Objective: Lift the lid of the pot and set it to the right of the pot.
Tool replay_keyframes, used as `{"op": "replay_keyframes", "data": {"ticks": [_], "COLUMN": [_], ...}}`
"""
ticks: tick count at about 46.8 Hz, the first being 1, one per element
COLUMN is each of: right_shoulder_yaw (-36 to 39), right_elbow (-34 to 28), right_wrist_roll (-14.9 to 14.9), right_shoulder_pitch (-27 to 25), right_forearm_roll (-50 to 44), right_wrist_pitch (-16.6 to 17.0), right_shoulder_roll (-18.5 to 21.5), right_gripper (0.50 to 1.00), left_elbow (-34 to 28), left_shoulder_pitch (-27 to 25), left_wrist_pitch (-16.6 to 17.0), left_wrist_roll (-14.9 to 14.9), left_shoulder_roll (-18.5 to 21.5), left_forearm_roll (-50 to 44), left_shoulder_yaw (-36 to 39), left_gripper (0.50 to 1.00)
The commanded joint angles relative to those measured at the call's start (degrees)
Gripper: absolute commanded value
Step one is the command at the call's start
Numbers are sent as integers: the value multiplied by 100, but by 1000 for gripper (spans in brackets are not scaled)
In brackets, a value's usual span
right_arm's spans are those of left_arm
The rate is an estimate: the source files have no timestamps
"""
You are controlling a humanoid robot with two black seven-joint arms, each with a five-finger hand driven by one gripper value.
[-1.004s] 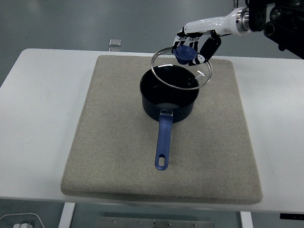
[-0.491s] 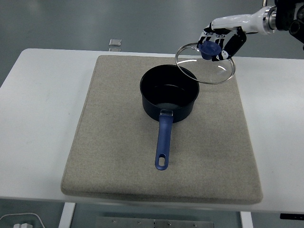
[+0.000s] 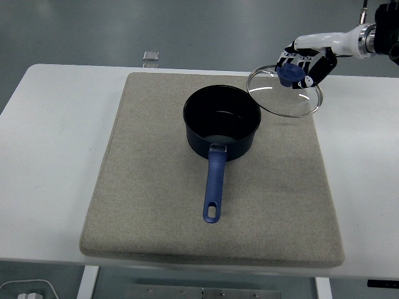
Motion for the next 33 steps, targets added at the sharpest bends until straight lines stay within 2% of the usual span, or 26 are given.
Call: {"op": "replay_keyframes", "data": {"ticks": [1, 22, 33], "right_shoulder_yaw": [-7, -24, -16], "right_elbow": [1, 1, -43], "right_wrist_roll": [0, 0, 9], "right_shoulder_pitch": [-61, -342, -307], "right_forearm_roll": [-1, -54, -62], "right_wrist_pitch": [-48, -312, -277], "right_shoulder_roll": [0, 123, 97], "right_gripper": [500, 500, 500], "left_elbow": [0, 0, 0], "left_shoulder_pitch": [-5, -5, -5], "left_wrist_pitch": [0, 0, 0], "left_wrist_roll": [-1, -1, -1], "left_shoulder_roll": [0, 0, 0], "left_forearm_roll": [0, 0, 0], "left_shoulder_yaw": [0, 0, 0], "left_gripper": [1000, 1000, 1000]}}
